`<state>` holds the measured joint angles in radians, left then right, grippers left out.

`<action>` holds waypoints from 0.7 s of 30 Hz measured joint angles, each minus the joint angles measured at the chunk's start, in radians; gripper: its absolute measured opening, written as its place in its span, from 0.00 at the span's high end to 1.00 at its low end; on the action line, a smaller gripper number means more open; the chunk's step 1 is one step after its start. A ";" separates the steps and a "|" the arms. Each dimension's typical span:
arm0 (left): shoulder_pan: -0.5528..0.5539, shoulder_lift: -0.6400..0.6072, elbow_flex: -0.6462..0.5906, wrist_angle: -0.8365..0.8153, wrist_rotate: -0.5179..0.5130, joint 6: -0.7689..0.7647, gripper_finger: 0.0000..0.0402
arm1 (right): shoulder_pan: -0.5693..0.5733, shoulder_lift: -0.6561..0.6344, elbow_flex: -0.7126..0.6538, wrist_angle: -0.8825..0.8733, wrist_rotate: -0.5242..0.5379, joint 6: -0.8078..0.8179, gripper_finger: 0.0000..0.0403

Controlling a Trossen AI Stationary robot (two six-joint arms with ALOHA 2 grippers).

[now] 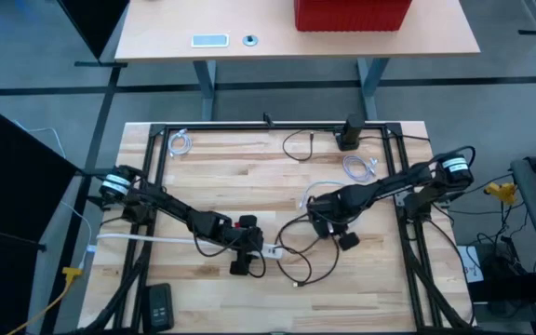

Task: Insert USB
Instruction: Insert the blue charger cable into the white outlet extension

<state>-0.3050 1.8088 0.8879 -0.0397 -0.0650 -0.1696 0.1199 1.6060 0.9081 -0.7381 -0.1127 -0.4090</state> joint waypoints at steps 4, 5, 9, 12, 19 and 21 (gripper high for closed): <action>0.000 0.000 0.000 0.001 0.000 0.000 0.52 | 0.000 -0.010 0.000 -0.002 0.001 -0.095 0.96; 0.000 0.000 0.000 0.001 0.000 -0.001 0.52 | 0.000 -0.010 0.000 -0.003 0.001 -0.103 0.96; 0.000 0.000 0.000 0.002 0.000 -0.001 0.52 | 0.000 -0.011 0.001 -0.005 0.001 -0.115 0.96; 0.001 0.000 0.000 0.002 0.000 -0.001 0.52 | 0.000 -0.011 0.001 -0.005 0.000 -0.091 0.96; 0.001 0.000 0.000 0.002 0.000 -0.001 0.52 | 0.000 -0.012 0.001 -0.007 0.000 -0.069 0.96; 0.001 0.000 0.000 0.002 0.000 -0.001 0.52 | 0.000 -0.012 0.001 -0.007 0.000 -0.008 0.96</action>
<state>-0.3042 1.8091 0.8879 -0.0372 -0.0647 -0.1703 0.1200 1.5940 0.9092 -0.7448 -0.1126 -0.4174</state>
